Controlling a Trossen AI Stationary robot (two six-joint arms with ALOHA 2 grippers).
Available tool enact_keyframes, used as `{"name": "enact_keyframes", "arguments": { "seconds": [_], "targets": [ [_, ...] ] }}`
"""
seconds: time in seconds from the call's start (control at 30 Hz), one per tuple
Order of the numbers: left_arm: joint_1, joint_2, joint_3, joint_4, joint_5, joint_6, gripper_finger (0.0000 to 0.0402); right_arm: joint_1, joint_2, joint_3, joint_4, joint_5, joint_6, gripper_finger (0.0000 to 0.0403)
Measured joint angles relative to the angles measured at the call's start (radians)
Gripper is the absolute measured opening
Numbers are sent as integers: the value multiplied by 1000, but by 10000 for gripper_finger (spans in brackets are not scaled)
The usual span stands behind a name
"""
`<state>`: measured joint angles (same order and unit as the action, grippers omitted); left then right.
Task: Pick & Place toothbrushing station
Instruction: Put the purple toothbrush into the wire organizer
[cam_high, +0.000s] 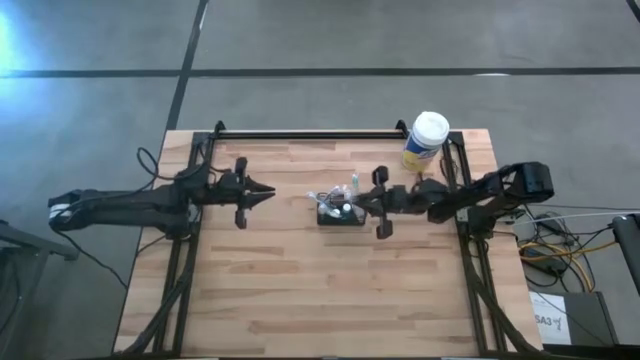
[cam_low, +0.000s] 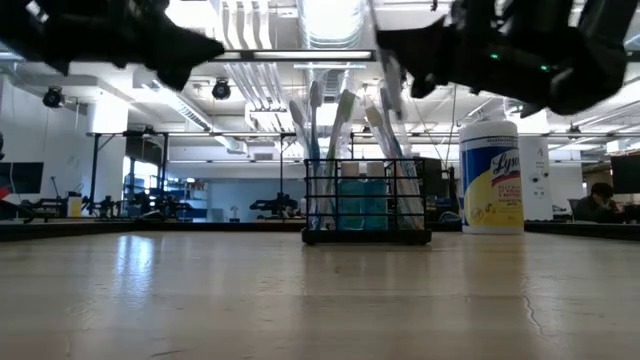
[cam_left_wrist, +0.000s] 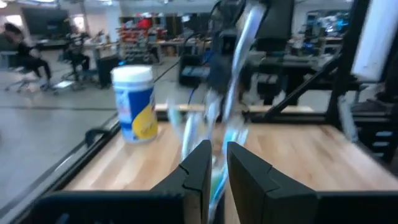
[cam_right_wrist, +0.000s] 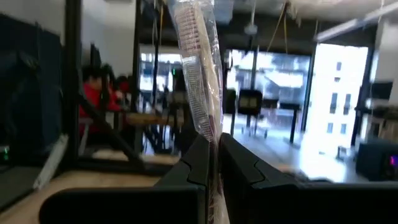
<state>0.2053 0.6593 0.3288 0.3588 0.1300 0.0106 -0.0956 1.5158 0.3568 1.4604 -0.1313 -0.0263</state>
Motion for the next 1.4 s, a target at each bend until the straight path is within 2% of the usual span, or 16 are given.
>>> {"name": "enact_keyframes", "arguments": {
  "seconds": [0.13, 0.23, 0.6, 0.77, 1.03, 1.2, 1.3, 1.4],
  "targets": [
    [-7, 92, 114, 1, 43, 19, 59, 0, 0, 107, -192, -25, -15, 13],
    [-7, 172, 190, 0, 64, 47, 71, 8, -4, 154, -234, -32, -41, 13],
    [-8, 495, 442, -1, 116, 90, 190, 14, -4, 250, -338, -28, -72, 13],
    [-14, 583, 516, 3, 175, 97, 212, 15, -4, 256, -361, 11, -82, 13],
    [-37, 687, 602, 10, 191, 97, 212, 15, -4, 252, -366, 47, -99, 13],
    [-39, 707, 618, 32, 196, 95, 201, 14, -4, 252, -366, 56, -101, 13],
    [-42, 707, 619, 48, 196, 95, 172, 14, -4, 252, -366, 56, -101, 13],
    [-45, 706, 619, 71, 195, 89, 108, 14, -4, 252, -366, 56, -105, 13]
  ]
}}
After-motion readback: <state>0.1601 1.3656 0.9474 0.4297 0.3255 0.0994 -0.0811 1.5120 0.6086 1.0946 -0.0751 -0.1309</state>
